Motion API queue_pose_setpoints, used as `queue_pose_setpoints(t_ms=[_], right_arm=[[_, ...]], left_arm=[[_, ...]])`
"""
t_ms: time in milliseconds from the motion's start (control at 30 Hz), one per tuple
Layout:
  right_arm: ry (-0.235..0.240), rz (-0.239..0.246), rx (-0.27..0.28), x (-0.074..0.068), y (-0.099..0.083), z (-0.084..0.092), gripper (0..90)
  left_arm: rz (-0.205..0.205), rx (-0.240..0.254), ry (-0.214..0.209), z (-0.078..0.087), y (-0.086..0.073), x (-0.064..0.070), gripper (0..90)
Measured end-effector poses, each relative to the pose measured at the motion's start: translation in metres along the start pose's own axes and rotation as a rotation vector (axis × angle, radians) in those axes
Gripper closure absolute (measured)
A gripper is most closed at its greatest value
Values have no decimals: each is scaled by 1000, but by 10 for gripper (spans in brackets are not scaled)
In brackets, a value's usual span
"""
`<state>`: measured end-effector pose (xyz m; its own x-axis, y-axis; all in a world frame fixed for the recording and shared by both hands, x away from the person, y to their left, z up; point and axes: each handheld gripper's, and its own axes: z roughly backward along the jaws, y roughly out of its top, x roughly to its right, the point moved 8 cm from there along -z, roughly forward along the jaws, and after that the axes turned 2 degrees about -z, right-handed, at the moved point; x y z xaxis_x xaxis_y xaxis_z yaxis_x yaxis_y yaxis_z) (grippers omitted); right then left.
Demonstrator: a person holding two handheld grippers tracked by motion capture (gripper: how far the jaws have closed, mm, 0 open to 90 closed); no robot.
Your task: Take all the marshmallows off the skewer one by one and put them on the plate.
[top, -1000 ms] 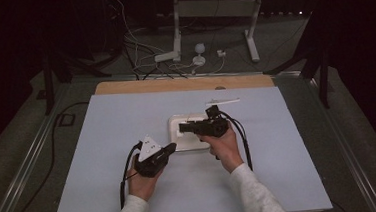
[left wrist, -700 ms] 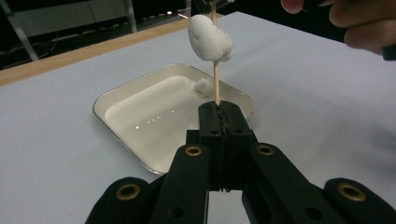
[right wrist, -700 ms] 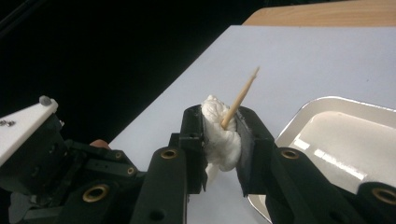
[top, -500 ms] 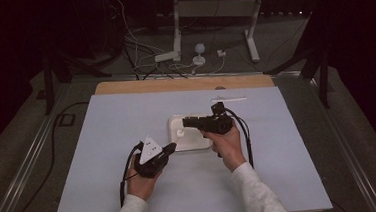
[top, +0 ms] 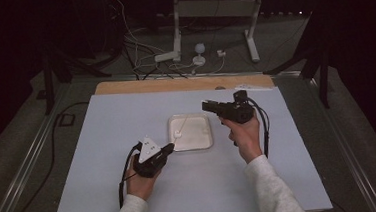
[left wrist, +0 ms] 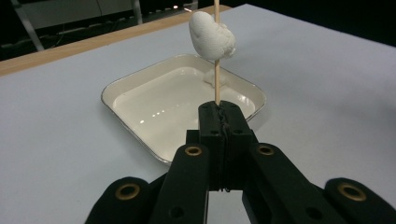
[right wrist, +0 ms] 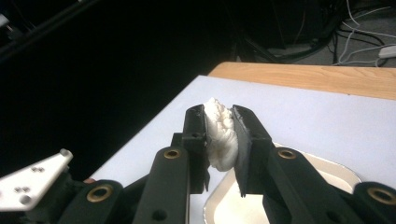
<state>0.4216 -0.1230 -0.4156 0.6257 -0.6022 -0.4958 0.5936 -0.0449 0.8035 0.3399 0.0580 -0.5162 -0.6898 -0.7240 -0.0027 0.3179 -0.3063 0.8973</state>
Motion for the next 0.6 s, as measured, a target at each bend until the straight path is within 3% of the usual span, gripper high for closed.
queue_pose_setpoints(t_ms=[400,600], right_arm=[[-57,18,-59,13,-19,-18,761],[-92,30,-103,22,-34,-28,755]], left_arm=[[63,33,-20,4,3,-6,900],[72,35,-24,3,4,-6,900]])
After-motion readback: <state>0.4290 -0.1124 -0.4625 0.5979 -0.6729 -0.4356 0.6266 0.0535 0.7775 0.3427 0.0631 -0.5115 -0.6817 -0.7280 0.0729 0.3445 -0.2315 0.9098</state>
